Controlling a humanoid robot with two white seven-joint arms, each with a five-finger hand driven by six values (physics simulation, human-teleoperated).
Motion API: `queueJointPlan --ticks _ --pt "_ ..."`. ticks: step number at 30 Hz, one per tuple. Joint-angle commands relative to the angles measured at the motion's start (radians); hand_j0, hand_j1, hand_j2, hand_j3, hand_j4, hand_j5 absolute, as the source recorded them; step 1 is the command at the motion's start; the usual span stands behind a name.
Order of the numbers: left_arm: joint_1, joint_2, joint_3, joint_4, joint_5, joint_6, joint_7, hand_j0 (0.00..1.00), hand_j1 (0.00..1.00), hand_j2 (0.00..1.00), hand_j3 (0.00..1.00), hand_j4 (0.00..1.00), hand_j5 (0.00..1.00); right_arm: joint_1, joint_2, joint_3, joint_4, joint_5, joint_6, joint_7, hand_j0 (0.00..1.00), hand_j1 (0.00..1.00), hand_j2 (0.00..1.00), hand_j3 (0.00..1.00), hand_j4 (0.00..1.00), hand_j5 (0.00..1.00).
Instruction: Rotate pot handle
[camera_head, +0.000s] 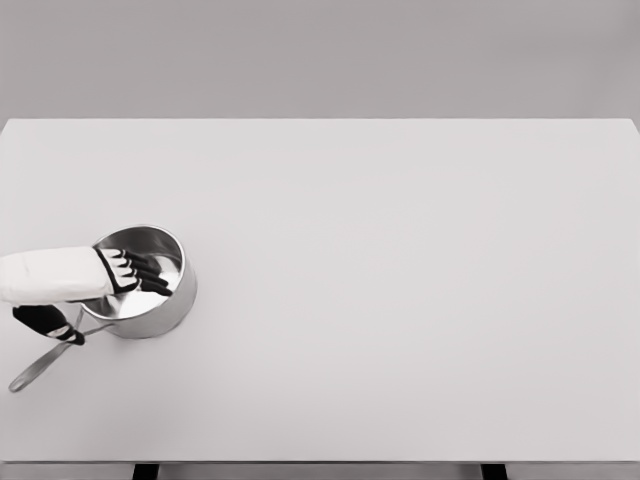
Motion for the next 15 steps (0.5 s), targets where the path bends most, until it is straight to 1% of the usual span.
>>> queueJointPlan --ticks 1,3,5,7,15 --pt "0.000 0.000 0.002 0.003 -0.043 0.001 -0.001 1.00 1.00 1.00 1.00 1.00 1.00 0.000 0.000 0.000 0.000 0.000 0.000 0.000 1.00 1.00 1.00 1.00 1.00 1.00" --pt "-0.014 0.000 0.002 0.005 -0.086 0.001 -0.001 1.00 1.00 1.00 1.00 1.00 1.00 0.000 0.000 0.000 0.000 0.000 0.000 0.001 1.00 1.00 1.00 1.00 1.00 1.00" --pt "-0.028 -0.002 0.003 0.005 -0.111 0.001 -0.001 1.00 1.00 1.00 1.00 1.00 1.00 0.000 0.000 0.000 0.000 0.000 -0.001 0.000 1.00 1.00 1.00 1.00 1.00 1.00" --pt "-0.038 -0.003 0.003 0.007 -0.126 0.001 -0.001 1.00 1.00 1.00 1.00 1.00 1.00 0.000 0.000 0.000 -0.001 0.000 -0.001 0.000 1.00 1.00 1.00 1.00 1.00 1.00" --pt "-0.080 -0.011 0.006 0.060 -0.168 0.001 -0.002 1.00 1.00 1.00 1.00 1.00 1.00 0.000 0.000 0.000 0.000 0.000 -0.001 0.001 1.00 1.00 1.00 1.00 1.00 1.00"
